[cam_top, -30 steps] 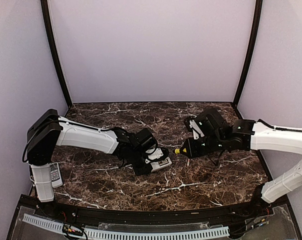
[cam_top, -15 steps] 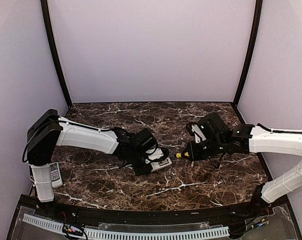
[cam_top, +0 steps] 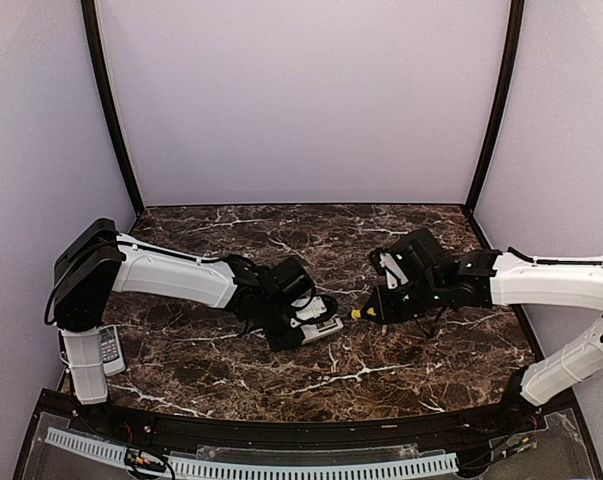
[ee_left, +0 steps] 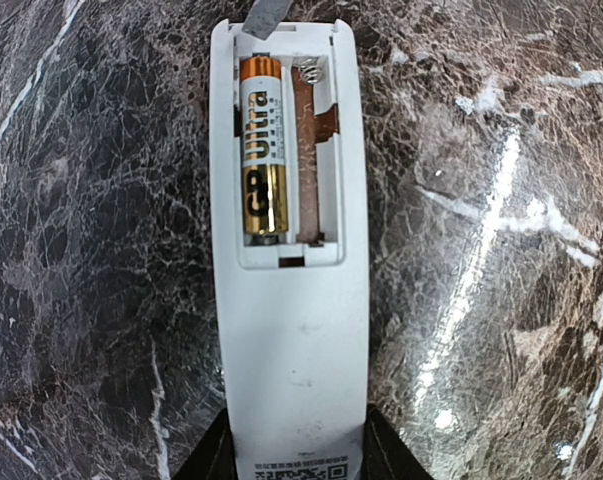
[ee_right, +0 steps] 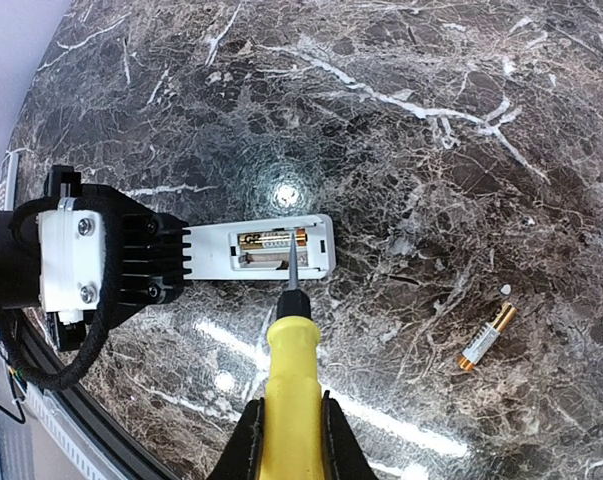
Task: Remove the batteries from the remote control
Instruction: Remove the battery from the remote control without the battery cover.
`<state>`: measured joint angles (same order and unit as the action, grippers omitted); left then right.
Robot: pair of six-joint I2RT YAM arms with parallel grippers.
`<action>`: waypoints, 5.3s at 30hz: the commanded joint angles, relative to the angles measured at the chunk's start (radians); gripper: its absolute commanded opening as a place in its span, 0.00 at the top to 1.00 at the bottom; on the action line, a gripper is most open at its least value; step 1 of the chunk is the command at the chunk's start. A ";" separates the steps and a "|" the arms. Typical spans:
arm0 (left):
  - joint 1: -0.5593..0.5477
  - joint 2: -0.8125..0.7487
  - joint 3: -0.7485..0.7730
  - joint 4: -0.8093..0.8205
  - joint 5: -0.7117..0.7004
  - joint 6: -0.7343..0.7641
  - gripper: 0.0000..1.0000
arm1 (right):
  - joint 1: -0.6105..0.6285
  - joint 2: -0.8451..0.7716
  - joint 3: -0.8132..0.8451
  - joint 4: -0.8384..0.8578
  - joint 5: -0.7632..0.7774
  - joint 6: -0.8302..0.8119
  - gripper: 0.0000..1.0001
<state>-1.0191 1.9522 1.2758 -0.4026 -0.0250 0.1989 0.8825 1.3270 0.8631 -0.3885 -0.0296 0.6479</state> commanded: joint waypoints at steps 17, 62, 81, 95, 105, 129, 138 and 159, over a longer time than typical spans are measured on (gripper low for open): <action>-0.032 0.051 -0.016 -0.058 0.068 0.017 0.81 | -0.011 0.041 -0.007 0.040 0.025 -0.011 1.00; -0.033 0.057 -0.013 -0.064 0.068 0.017 0.81 | -0.013 0.012 -0.027 0.063 -0.005 -0.002 1.00; -0.035 0.057 -0.012 -0.065 0.067 0.017 0.81 | -0.013 0.010 -0.050 0.073 -0.006 0.003 1.00; -0.035 0.059 -0.012 -0.066 0.067 0.017 0.81 | -0.013 0.042 -0.043 0.075 -0.006 -0.009 1.00; -0.035 0.059 -0.012 -0.066 0.068 0.017 0.81 | -0.014 0.051 -0.064 0.114 -0.040 -0.001 1.00; -0.035 0.061 -0.010 -0.069 0.065 0.019 0.81 | -0.118 -0.069 -0.175 0.374 -0.375 0.097 1.00; -0.036 0.061 -0.007 -0.073 0.063 0.019 0.81 | -0.120 -0.081 -0.170 0.344 -0.347 0.096 1.00; -0.041 0.060 -0.008 -0.070 0.059 0.017 0.81 | -0.117 -0.080 -0.175 0.220 -0.256 0.098 1.00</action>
<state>-1.0252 1.9594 1.2877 -0.4168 -0.0357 0.1913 0.7601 1.2472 0.6910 -0.1665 -0.3161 0.7391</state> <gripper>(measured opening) 0.377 0.135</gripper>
